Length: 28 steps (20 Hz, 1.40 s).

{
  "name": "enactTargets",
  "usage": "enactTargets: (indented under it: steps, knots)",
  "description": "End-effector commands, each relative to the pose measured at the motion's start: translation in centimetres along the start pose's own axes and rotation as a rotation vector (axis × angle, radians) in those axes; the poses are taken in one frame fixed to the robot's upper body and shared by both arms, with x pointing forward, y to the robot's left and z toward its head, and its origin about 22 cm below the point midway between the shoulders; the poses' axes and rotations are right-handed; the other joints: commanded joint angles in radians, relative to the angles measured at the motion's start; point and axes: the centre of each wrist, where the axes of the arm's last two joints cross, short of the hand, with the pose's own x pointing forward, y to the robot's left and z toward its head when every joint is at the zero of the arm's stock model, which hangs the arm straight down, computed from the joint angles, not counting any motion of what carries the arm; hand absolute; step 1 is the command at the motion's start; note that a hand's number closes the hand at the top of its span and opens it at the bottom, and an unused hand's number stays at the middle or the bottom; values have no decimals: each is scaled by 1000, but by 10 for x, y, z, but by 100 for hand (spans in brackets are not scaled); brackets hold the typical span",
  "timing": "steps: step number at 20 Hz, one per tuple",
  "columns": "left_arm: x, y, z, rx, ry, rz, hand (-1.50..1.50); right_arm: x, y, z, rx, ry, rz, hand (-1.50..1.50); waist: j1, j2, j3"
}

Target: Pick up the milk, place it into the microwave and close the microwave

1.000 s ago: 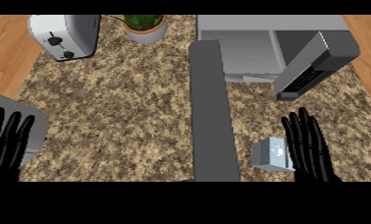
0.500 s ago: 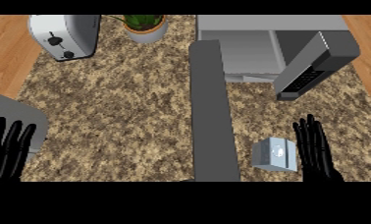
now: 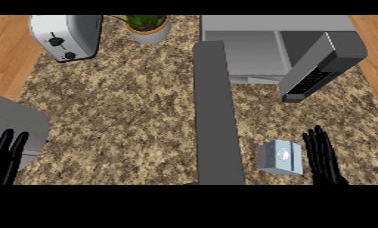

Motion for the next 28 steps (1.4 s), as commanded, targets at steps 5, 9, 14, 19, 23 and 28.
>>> enactTargets:
  steps: [5,9,14,19,23,28]
  knots:
    - [-6,0,16,-7,-3,4,-150,-43,-7,-8,27,-37,32,-150,4,0,0]
    - [-2,4,-12,-27,11,4,-150,-54,-14,-3,43,-17,7,-150,-1,1,0]
    - [11,-3,2,-3,-5,-1,-150,-60,-5,-30,-10,-2,69,-150,3,1,0]
    - [0,0,6,-9,-4,1,-150,-78,-12,-20,-112,42,159,-150,2,0,0]
    - [0,5,8,-10,-16,-28,-150,-104,-42,-16,-119,53,211,-150,4,1,0]
    - [3,-10,3,-24,1,18,-150,-122,-40,-16,-8,53,47,-150,7,2,1]
